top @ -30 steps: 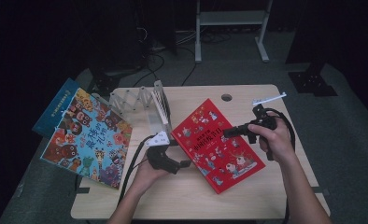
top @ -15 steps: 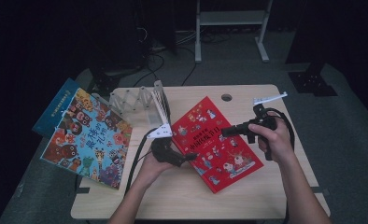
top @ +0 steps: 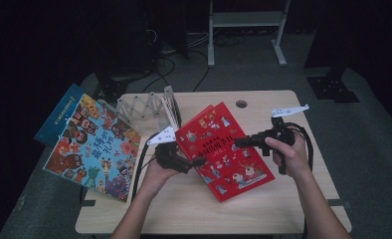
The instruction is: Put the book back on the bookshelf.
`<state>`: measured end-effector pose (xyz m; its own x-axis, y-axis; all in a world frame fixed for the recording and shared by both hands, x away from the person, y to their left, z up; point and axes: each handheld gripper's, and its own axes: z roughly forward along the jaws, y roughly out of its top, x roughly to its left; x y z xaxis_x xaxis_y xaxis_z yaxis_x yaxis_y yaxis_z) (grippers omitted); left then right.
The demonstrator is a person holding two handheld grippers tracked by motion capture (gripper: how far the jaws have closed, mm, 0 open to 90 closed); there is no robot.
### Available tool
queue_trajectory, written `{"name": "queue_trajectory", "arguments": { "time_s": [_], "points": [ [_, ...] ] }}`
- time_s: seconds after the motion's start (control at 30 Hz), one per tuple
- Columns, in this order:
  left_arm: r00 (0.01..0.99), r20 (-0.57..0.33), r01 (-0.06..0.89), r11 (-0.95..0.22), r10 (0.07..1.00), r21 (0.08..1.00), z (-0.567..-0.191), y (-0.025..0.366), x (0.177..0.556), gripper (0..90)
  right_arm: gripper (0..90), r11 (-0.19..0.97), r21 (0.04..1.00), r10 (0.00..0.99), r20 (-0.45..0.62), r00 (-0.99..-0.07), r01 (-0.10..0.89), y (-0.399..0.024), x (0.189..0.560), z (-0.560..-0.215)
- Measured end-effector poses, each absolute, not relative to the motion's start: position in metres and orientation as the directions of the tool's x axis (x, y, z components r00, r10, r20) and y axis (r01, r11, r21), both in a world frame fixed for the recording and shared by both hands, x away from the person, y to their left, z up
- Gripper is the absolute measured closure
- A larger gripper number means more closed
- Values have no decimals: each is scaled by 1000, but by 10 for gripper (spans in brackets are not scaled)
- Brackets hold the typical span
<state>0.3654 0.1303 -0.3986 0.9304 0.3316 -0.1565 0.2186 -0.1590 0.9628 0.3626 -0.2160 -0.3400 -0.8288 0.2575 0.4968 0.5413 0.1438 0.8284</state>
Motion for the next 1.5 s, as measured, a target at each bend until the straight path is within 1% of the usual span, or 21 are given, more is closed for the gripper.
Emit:
{"name": "queue_trajectory", "arguments": {
  "time_s": [0.03, 0.17, 0.33, 0.6, 0.73, 0.83, 0.93, 1.07, 1.13, 1.2, 1.33, 1.5],
  "points": [
    [932, -152, 209, -145, 329, 967, -397, 132, 365, 74, 875, 133, 836, 253, 491, -834, 533, -216, 362, -341],
    [941, -134, 172, -100, 310, 980, -391, 137, 363, 211, 875, 87, 855, 220, 483, -847, 511, -216, 358, -348],
    [955, -143, 167, -70, 261, 984, -386, 141, 362, 312, 873, 67, 869, 180, 472, -863, 490, -215, 355, -355],
    [971, -162, 174, -52, 174, 983, -384, 143, 360, 483, 863, 97, 877, 151, 455, -877, 471, -215, 351, -364],
    [981, -153, 159, -50, 118, 986, -379, 142, 359, 637, 823, 149, 873, 156, 444, -882, 465, -211, 351, -371],
    [985, -139, 145, -56, 99, 988, -375, 142, 359, 703, 807, 177, 874, 160, 428, -889, 452, -208, 349, -374],
    [987, -121, 130, -79, 104, 988, -371, 142, 358, 714, 799, 210, 877, 170, 402, -900, 432, -205, 348, -374],
    [988, -112, 124, -113, 108, 986, -366, 140, 357, 726, 769, 266, 877, 210, 352, -912, 400, -201, 347, -376],
    [988, -98, 114, -138, 117, 984, -363, 138, 356, 732, 746, 300, 873, 233, 324, -917, 385, -198, 346, -377],
    [988, -88, 108, -166, 125, 980, -360, 136, 355, 739, 699, 332, 867, 248, 299, -921, 371, -195, 345, -378],
    [987, -106, 126, -169, 122, 978, -358, 137, 357, 752, 656, 356, 865, 246, 279, -928, 354, -192, 344, -378],
    [987, -104, 124, -172, 125, 977, -355, 138, 358, 756, 633, 374, 864, 243, 261, -934, 339, -192, 343, -377]
  ]
}}
